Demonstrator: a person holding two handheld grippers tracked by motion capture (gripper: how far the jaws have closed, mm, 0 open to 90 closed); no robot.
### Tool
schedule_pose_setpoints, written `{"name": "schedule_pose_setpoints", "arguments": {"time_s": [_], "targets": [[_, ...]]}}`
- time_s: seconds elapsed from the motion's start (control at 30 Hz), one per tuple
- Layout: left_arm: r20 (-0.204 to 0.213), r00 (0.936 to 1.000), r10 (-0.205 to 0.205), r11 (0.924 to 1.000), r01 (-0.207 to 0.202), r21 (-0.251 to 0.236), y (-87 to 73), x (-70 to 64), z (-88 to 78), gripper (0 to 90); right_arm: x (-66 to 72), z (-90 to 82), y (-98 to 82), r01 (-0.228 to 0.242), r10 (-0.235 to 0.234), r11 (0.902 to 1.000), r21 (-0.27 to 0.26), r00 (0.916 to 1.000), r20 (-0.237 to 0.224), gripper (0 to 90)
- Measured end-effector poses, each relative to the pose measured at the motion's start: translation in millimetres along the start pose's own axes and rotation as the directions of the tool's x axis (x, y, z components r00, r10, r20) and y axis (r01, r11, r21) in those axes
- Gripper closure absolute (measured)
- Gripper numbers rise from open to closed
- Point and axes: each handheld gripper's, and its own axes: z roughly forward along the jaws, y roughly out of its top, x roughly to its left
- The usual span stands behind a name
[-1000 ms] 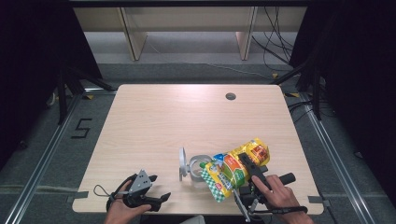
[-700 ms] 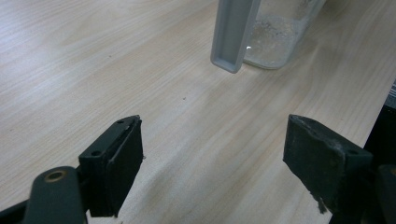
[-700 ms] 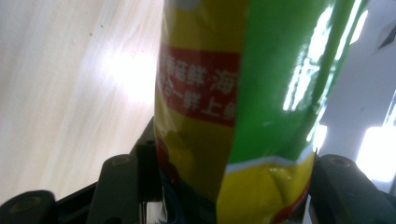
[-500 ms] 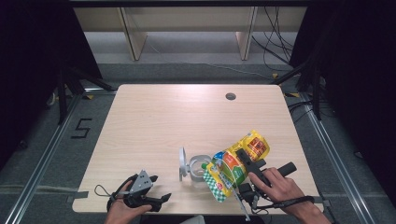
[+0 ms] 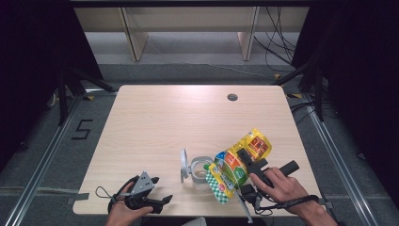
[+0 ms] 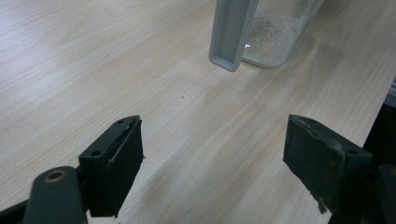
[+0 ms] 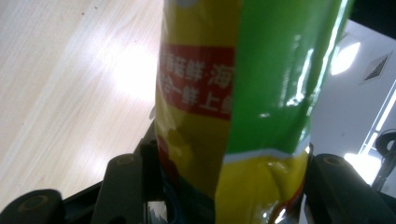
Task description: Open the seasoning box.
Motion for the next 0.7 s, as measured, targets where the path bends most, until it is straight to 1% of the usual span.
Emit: {"name": "schedule_pose_setpoints", "arguments": {"time_s": [0.03,0.1,0.13,0.17,0.2,0.27,0.3,0.33,0.37,0.4,0.43,0.47,0.5,0.57,0.6,0.63,0.67,0.7], "targets": [[0.0,0.9995,-0.031,0.9995,0.031,-0.001,-0.6,-1.6,0.5,19.4,-0.9,0.1,-0.3,0.007,-0.007,1.0,0.0,1.0,0.001,50.3],[0.003,0.9995,-0.03,0.9995,0.03,0.001,-0.4,-1.3,0.4,19.4,-1.8,0.2,-0.4,0.019,-0.019,0.9998,-0.002,0.9998,0.003,50.4],[0.003,0.9997,-0.022,0.9997,0.022,0.003,-0.4,-1.1,0.3,19.4,-3.6,-0.6,-0.2,0.04,-0.04,0.9992,0.008,0.9992,-0.008,50.4],[0.001,0.9999,-0.012,0.9999,0.012,-0.01,-0.2,-1.0,0.8,19.4,-5.7,0.0,-1.0,0.077,-0.077,0.997,-0.006,0.9971,-0.003,50.4],[-0.002,1.0,-0.002,1.0,0.002,-0.002,-0.1,-0.1,0.2,19.4,-6.5,0.1,-0.9,0.088,-0.088,0.9961,-0.009,0.9962,0.0,50.4],[0.001,1.0,-0.004,1.0,0.004,0.001,0.1,0.0,0.1,19.4,-7.2,0.1,-0.7,0.097,-0.097,0.9953,-0.01,0.9953,0.002,50.4],[0.001,1.0,-0.003,1.0,0.003,0.0,0.0,-0.2,0.2,19.4,-8.2,-0.1,-0.6,0.11,-0.11,0.9939,-0.008,0.9939,0.004,50.4],[0.001,0.9999,-0.011,0.9999,0.011,-0.008,-0.1,-0.8,0.6,19.4,-8.4,-0.4,-0.6,0.109,-0.109,0.994,-0.006,0.9941,0.0,50.4],[0.001,0.9995,-0.032,0.9995,0.032,0.0,-0.5,-1.5,0.4,19.4,-9.2,-0.1,-0.5,0.112,-0.112,0.9937,-0.007,0.9937,0.0,50.4],[0.002,0.9997,-0.025,0.9997,0.025,0.002,-0.2,-1.1,0.1,19.4,-7.8,-0.3,0.3,0.091,-0.091,0.9958,-0.001,0.9958,-0.004,50.4],[0.004,0.9995,-0.03,0.9995,0.03,0.001,-0.5,-1.3,0.4,19.4,-7.8,-0.1,0.5,0.095,-0.095,0.9955,-0.002,0.9955,-0.002,50.4],[0.003,0.9998,-0.022,0.9998,0.022,0.002,-0.4,-1.0,0.2,19.4,-7.6,0.0,0.7,0.097,-0.097,0.9953,-0.004,0.9953,-0.004,50.4],[-0.001,1.0,-0.001,1.0,0.001,-0.001,0.0,0.0,0.1,19.4,-7.5,0.1,0.9,0.096,-0.096,0.9953,-0.006,0.9953,-0.005,50.4],[0.002,1.0,-0.004,1.0,0.004,0.001,0.2,0.0,0.1,19.4,-8.1,0.9,0.6,0.117,-0.117,0.993,-0.014,0.9931,-0.007,50.4],[0.004,0.9999,-0.012,0.9999,0.012,-0.007,-0.1,-0.8,0.8,19.4,-8.0,0.9,0.5,0.117,-0.117,0.993,-0.014,0.9931,-0.007,50.4],[0.007,0.9992,-0.04,0.9992,0.04,-0.006,-0.6,-2.3,1.2,19.4,-6.4,0.7,0.4,0.085,-0.085,0.9964,-0.007,0.9964,-0.01,50.4],[0.003,0.9997,-0.023,0.9997,0.023,0.003,-0.2,-1.1,0.2,19.4,-8.3,1.6,-0.3,0.106,-0.106,0.9942,-0.018,0.9944,0.004,50.4],[-0.015,0.9996,-0.024,0.9997,0.024,0.0,0.1,-1.1,-0.5,19.4,-8.5,1.5,-0.2,0.108,-0.108,0.9941,-0.012,0.9942,0.003,50.4]]}}
